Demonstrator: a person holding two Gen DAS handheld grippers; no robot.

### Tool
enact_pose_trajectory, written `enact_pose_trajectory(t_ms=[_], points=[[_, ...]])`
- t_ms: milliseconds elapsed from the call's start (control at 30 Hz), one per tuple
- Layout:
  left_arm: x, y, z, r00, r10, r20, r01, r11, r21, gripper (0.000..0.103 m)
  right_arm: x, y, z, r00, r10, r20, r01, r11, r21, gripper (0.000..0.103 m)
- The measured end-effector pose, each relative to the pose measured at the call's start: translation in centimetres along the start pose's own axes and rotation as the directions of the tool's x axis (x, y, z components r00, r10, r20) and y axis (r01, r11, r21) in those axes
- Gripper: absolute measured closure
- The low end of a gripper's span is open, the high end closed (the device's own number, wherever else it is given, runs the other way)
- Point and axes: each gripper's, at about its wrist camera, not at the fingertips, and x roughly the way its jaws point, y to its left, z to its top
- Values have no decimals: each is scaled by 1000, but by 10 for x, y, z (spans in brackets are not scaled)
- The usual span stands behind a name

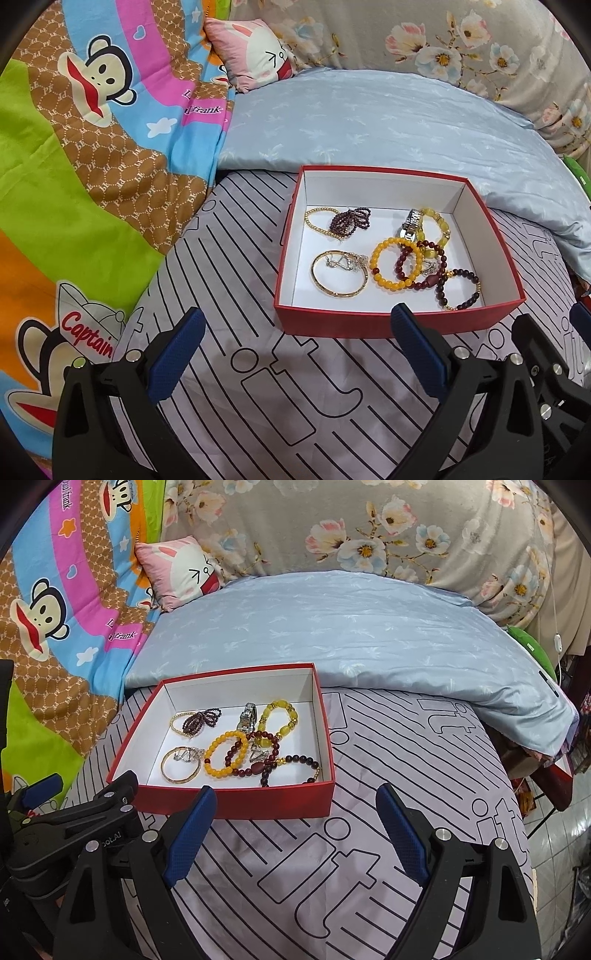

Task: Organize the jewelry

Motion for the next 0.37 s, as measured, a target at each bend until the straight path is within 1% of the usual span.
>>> enact_pose_trajectory(t_ms=[133, 267, 367], points=[[1, 1, 0, 1000, 2, 0, -2, 1000, -5, 7, 0, 1, -1, 1000, -1, 0, 1, 1000, -4, 19], [2, 4, 1, 1000, -29, 2, 29, 999, -22, 7, 0, 1, -1, 1000, -3, 1, 3, 1000, 0, 19], [3, 3, 1, 999, -34, -1, 34, 999, -23, 7, 0, 1, -1, 1000, -5, 0, 5, 1000, 1, 19]])
